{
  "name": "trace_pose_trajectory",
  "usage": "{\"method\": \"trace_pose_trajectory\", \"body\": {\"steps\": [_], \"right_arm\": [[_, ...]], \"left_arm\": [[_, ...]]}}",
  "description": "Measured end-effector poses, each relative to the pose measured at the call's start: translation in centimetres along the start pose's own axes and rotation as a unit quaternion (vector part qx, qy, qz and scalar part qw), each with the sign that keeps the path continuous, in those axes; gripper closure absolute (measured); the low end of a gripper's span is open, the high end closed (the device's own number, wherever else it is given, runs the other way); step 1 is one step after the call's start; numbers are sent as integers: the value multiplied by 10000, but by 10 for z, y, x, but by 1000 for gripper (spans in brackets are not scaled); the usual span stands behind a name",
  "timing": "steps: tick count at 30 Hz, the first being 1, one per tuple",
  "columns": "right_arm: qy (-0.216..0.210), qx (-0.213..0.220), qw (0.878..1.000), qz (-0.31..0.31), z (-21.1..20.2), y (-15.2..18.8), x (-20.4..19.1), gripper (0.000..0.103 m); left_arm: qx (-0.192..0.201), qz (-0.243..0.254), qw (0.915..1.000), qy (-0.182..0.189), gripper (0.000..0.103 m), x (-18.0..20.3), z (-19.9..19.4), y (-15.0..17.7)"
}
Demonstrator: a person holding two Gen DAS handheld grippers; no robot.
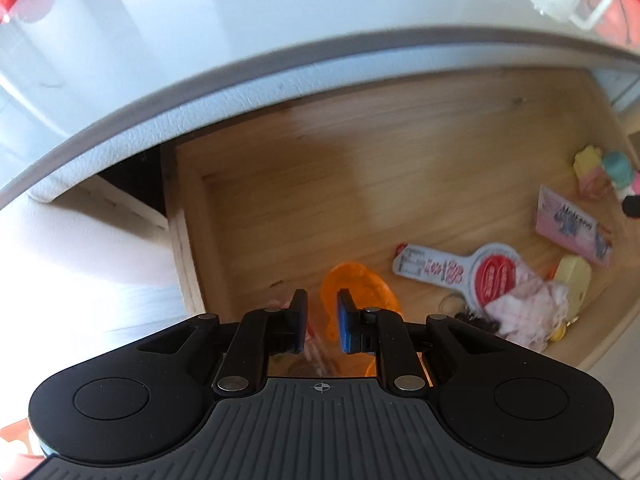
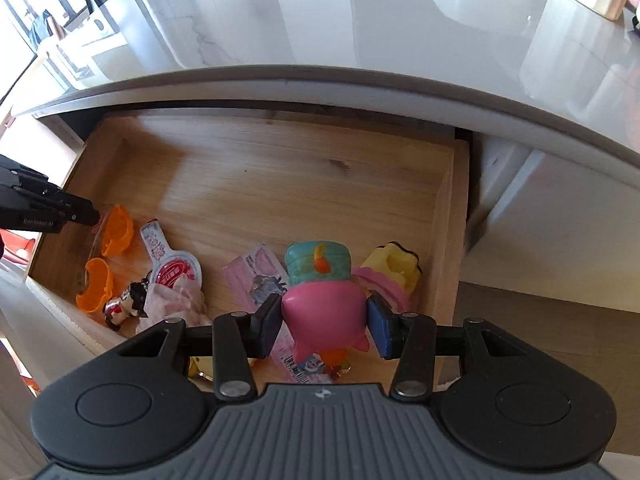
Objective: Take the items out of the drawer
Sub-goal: 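Grasp the pink pig toy with the right tool while the left tool grasps an orange shell piece, then lift both toys onto the countertop and open both tools to release them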
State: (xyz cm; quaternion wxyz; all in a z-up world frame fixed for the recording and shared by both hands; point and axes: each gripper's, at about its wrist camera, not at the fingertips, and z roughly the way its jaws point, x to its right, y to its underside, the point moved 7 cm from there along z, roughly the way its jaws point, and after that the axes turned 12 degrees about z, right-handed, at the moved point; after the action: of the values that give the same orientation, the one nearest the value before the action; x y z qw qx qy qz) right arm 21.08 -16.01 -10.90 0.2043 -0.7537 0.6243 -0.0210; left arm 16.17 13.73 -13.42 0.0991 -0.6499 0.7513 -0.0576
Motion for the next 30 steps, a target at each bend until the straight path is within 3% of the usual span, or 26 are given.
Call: {"method": "trace_pose_trajectory", "body": {"steps": [4, 11, 19, 30], "right_arm": [[-4, 49, 9999, 111, -8, -2, 9, 57], [45, 14, 9999, 105, -6, -2, 11, 57], [61, -31, 9999, 118, -5, -2, 11, 57], [53, -38, 9999, 116, -6, -1, 11, 56]], "left_arm": [[31, 37, 10000, 66, 86, -1, -2, 2], [-35, 632, 9978, 176, 85, 1, -2, 1], [-167, 478, 9986, 176, 85, -10, 8, 1], [-300, 835, 9951, 428, 83, 2, 27, 0]]}}
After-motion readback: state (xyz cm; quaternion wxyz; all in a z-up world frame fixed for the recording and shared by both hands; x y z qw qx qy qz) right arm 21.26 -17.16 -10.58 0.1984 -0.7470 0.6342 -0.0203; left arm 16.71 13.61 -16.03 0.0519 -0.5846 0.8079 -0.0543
